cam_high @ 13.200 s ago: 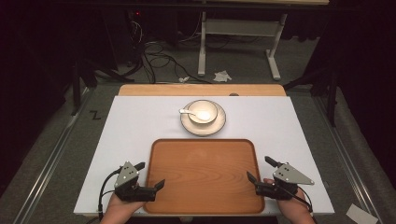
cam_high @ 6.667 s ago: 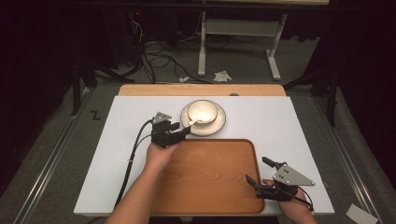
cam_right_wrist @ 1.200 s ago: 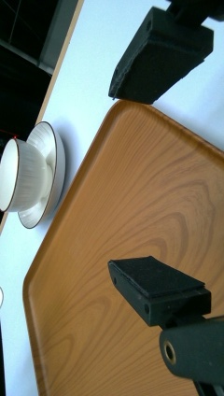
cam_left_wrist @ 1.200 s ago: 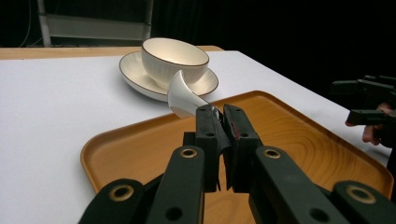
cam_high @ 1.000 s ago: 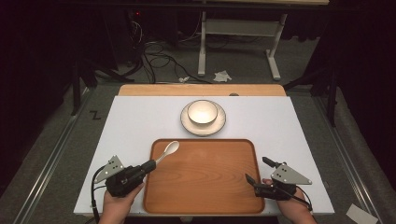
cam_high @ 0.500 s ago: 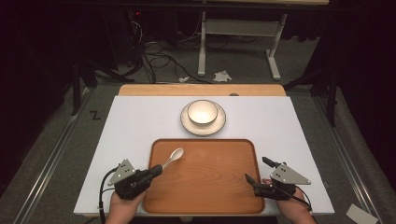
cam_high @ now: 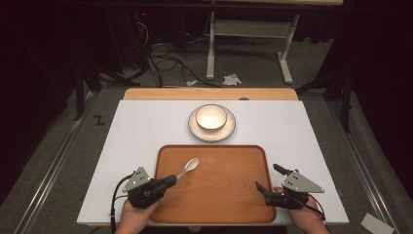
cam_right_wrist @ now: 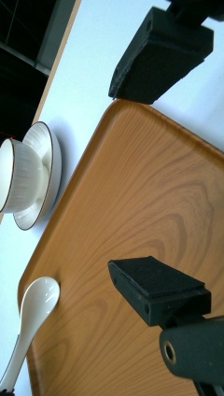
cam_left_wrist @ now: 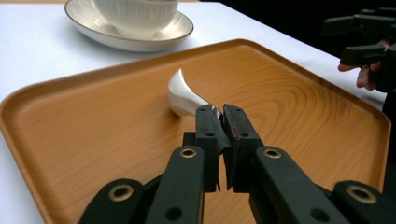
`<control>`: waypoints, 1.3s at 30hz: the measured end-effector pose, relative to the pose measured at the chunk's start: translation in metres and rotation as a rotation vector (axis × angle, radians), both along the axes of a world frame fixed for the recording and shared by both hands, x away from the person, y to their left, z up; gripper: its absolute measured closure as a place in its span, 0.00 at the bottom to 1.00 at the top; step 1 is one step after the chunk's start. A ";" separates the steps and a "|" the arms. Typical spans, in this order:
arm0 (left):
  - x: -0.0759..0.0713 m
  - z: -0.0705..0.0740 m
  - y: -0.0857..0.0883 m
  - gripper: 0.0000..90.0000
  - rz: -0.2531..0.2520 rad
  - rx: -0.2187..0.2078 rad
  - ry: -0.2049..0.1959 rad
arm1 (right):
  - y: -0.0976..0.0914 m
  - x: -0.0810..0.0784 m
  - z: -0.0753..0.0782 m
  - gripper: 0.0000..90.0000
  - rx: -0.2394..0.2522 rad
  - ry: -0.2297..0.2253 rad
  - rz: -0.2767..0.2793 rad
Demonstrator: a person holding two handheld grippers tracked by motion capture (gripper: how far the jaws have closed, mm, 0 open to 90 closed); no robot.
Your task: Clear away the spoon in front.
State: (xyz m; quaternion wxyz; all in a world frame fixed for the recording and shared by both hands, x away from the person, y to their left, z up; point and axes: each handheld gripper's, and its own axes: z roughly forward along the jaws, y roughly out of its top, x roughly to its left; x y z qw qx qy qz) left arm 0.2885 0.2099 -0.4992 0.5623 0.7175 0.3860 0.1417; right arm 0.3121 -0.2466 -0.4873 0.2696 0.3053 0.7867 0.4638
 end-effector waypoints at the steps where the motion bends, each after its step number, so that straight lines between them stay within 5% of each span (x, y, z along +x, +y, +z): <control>1: 0.001 -0.001 -0.001 0.95 -0.002 0.014 -0.005 | 0.000 0.000 0.000 0.18 -0.001 0.001 -0.002; 6: 0.005 -0.005 -0.006 0.94 -0.012 0.008 0.020 | 0.001 0.000 0.000 0.18 -0.005 0.002 -0.002; 11: 0.004 -0.006 -0.013 0.56 -0.036 0.015 0.025 | 0.000 0.000 0.000 0.18 -0.007 -0.006 0.008; 16: 0.005 -0.009 -0.013 0.48 -0.046 0.012 0.045 | 0.000 0.000 0.000 0.18 -0.001 -0.002 0.008; 20: 0.005 -0.009 -0.011 0.57 -0.036 0.010 0.049 | 0.000 0.000 0.001 0.18 0.000 -0.008 0.012; 23: 0.005 -0.008 -0.007 0.82 -0.020 -0.018 0.056 | 0.000 0.000 0.001 0.18 0.000 -0.009 0.010; 25: 0.003 -0.005 -0.003 1.00 0.037 -0.022 0.039 | 0.000 -0.001 0.001 0.18 0.004 -0.005 0.007; 29: 0.001 -0.001 0.001 1.00 0.099 -0.008 0.019 | -0.001 -0.001 0.001 0.18 0.007 0.001 0.002; 34: -0.001 0.000 0.004 1.00 0.141 0.069 0.022 | 0.000 -0.001 0.001 0.18 0.004 -0.004 0.006; 37: 0.000 -0.001 0.009 1.00 0.127 0.090 0.059 | -0.001 -0.001 0.002 0.18 0.006 -0.007 0.004; 39: 0.001 -0.004 0.009 1.00 0.118 0.142 0.111 | -0.001 -0.001 0.002 0.18 0.007 -0.005 0.001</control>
